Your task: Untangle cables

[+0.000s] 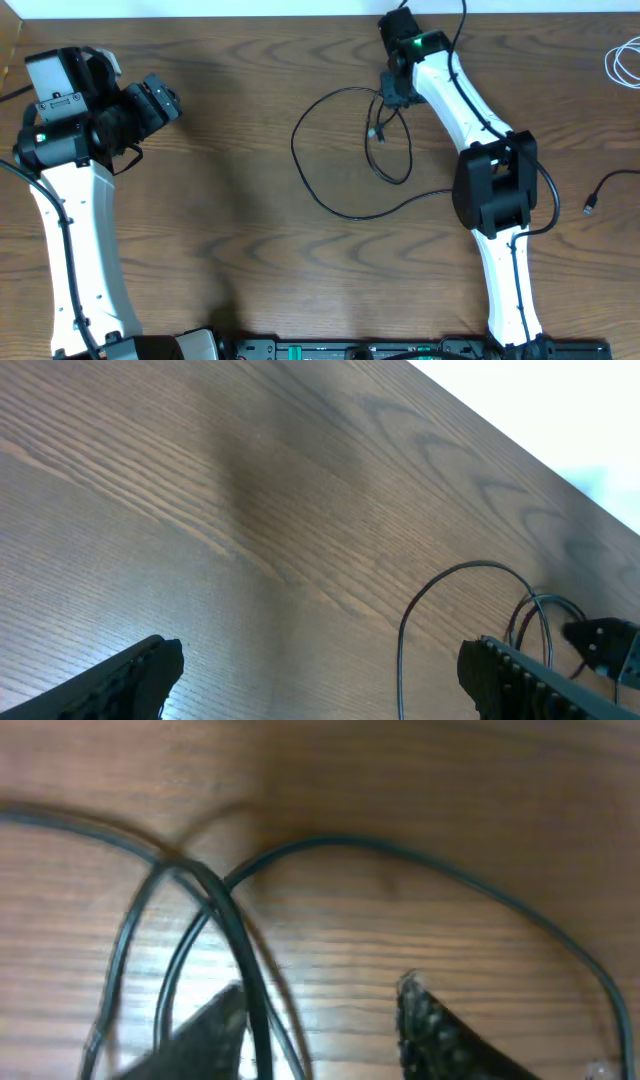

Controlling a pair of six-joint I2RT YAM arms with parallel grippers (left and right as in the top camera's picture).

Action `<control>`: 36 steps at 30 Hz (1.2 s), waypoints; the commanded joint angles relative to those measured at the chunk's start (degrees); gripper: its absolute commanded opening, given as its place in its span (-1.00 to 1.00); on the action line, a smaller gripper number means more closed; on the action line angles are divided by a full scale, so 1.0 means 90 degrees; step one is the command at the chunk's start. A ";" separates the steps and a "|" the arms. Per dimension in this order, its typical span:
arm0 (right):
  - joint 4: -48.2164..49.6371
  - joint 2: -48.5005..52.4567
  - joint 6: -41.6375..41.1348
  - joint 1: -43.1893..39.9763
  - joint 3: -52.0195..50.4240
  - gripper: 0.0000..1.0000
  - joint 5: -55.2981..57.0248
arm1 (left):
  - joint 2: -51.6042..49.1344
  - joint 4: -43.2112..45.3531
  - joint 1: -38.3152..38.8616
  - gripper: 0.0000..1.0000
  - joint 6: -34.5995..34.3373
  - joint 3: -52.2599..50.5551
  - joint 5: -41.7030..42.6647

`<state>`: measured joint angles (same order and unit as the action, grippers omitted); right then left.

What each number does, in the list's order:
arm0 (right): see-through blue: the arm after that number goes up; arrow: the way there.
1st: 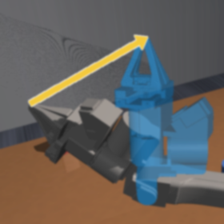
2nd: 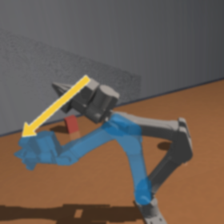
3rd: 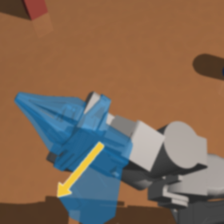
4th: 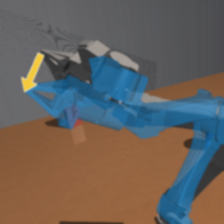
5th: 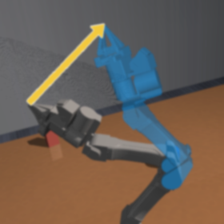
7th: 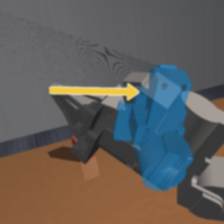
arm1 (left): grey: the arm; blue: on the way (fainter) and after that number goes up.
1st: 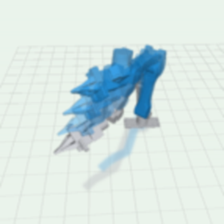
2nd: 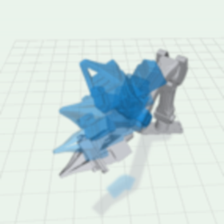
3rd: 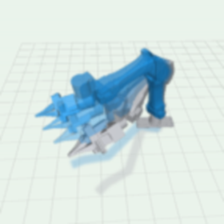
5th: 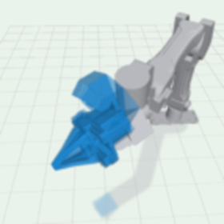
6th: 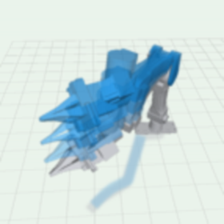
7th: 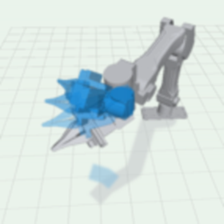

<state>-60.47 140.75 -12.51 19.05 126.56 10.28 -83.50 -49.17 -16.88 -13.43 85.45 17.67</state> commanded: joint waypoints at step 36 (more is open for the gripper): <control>-0.0017 0.0629 0.0027 0.0070 0.0034 -0.98 -0.1331 | 0.0000 -0.0058 -0.0019 0.86 0.0104 0.0066 -0.0039</control>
<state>-59.42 145.03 -10.46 19.35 126.61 -1.58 -83.50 -49.52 -16.86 -13.43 85.45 17.69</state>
